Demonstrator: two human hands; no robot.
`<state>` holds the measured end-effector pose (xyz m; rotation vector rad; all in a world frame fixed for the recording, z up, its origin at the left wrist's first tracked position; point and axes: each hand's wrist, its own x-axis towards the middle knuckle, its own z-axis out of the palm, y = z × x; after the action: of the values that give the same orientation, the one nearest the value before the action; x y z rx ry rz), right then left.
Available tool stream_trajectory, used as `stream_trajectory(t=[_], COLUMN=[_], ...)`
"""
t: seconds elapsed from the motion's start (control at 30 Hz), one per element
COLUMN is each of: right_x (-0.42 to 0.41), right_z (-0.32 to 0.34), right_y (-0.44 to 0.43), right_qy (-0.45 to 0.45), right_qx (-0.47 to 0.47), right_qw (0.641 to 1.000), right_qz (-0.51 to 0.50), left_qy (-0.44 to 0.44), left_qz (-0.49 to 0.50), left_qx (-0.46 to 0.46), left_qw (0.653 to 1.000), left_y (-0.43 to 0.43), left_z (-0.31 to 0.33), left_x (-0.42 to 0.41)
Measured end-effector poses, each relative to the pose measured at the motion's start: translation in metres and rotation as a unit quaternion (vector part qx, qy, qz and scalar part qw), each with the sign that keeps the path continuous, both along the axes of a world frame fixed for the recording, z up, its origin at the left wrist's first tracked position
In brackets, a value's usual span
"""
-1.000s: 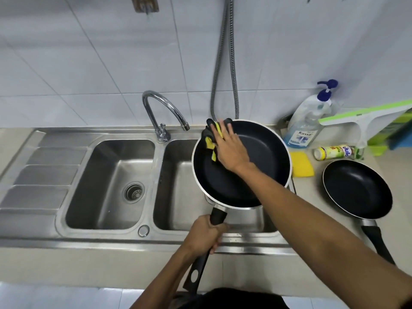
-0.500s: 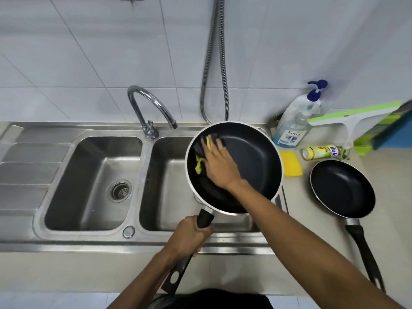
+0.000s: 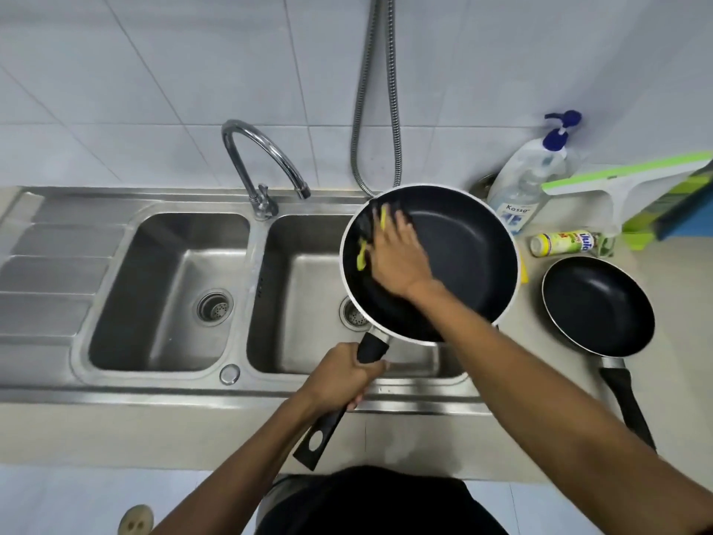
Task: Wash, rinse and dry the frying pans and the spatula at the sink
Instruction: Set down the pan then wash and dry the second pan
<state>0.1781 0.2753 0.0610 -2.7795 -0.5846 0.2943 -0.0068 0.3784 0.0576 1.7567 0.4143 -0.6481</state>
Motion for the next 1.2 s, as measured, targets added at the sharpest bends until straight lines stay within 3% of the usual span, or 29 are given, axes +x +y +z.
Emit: stream_trajectory(t=[0.1,0.17,0.27,0.33,0.43,0.57,0.7,0.8,0.9,1.0,1.2], right_x=[0.044,0.023,-0.056,-0.082,-0.043,0.036,0.02,-0.053,-0.105,-0.107,-0.112], right_z=[-0.007,-0.004,-0.008,-0.001,-0.002,-0.018,-0.026,-0.022,-0.001,0.008,0.006], right_y=[-0.059,-0.097,-0.094,-0.055,-0.003,-0.012,-0.085,-0.089,-0.037,0.004,-0.033], right_qy=[-0.004,-0.003,0.105,0.13,0.071,0.017,0.002,0.129,0.201,0.154,0.0], right_qx=[-0.089,-0.111,-0.032,0.041,0.063,-0.023,-0.042,0.014,0.149,0.245,0.127], right_qw=[0.996,0.994,0.989,0.976,0.988,1.0,0.998,0.988,0.967,0.957,0.987], right_qz=[-0.017,0.02,0.102,0.169,0.122,-0.012,0.037,0.079,0.044,-0.012,0.094], left_qy=[0.001,-0.003,-0.012,-0.02,-0.02,-0.024,-0.013,-0.016,-0.033,-0.037,-0.04], left_qz=[0.045,0.063,0.062,0.039,0.017,0.024,0.052,0.059,0.02,0.002,0.071], left_qx=[-0.006,0.003,0.026,0.054,0.068,0.061,0.034,0.035,0.055,0.055,0.011], left_qw=[0.999,0.998,0.998,0.998,0.997,0.998,0.998,0.998,0.998,0.998,0.997], left_y=[0.004,0.016,0.026,0.024,0.015,0.019,0.04,0.042,0.032,0.021,0.028], left_z=[0.002,0.002,0.004,0.006,0.009,0.011,0.011,0.007,0.002,0.003,0.006], left_x=[-0.002,-0.002,0.003,0.005,0.003,0.002,0.006,0.007,0.003,0.002,0.003])
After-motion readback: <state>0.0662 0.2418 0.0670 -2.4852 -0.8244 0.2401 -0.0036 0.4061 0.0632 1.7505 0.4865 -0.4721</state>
